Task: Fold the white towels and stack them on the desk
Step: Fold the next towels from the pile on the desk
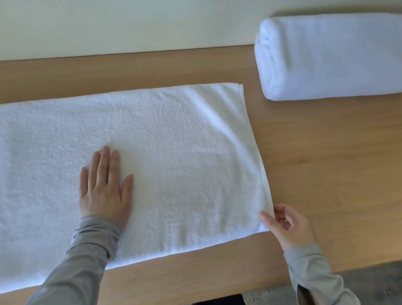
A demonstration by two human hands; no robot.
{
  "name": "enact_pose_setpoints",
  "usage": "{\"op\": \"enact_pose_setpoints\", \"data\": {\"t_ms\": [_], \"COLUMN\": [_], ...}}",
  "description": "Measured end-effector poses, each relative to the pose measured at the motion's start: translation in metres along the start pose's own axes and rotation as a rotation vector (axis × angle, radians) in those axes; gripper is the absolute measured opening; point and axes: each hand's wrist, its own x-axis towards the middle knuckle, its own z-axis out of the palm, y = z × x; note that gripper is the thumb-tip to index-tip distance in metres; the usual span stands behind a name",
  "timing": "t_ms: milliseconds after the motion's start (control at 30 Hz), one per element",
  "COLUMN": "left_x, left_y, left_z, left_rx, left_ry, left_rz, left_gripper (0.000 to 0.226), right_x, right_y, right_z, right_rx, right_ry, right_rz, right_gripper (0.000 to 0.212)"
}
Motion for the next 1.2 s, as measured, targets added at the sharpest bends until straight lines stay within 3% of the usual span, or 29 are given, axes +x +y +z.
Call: {"op": "enact_pose_setpoints", "data": {"t_ms": [200,333,667,900,1033,1200], "left_x": [0.000,0.002,0.001,-0.001,-0.007,-0.009], "left_y": [-0.003,-0.006,-0.004,0.009,0.037,0.035], "left_z": [0.000,0.000,-0.002,-0.004,0.003,0.011], "left_rx": [-0.004,-0.001,0.018,-0.019,-0.002,0.038], "left_ry": [-0.012,-0.033,-0.053,-0.083,-0.061,-0.048], "left_rz": [-0.001,-0.007,-0.013,-0.024,-0.036,-0.047], "left_gripper": [0.069,0.069,0.069,0.088,0.083,0.077], "right_x": [-0.002,0.004,0.008,0.014,0.029,0.043], "right_y": [-0.009,-0.005,0.009,-0.010,-0.023,-0.028], "right_z": [-0.001,-0.015,-0.006,-0.006,0.003,-0.010], "right_rx": [-0.073,-0.169,-0.409,-0.411,-0.335,-0.574], "right_ry": [-0.122,-0.040,0.072,-0.028,-0.050,-0.069], "right_rz": [-0.111,-0.141,0.004,0.127,0.163,0.108], "right_gripper": [0.019,0.015,0.022,0.020,0.020,0.017]}}
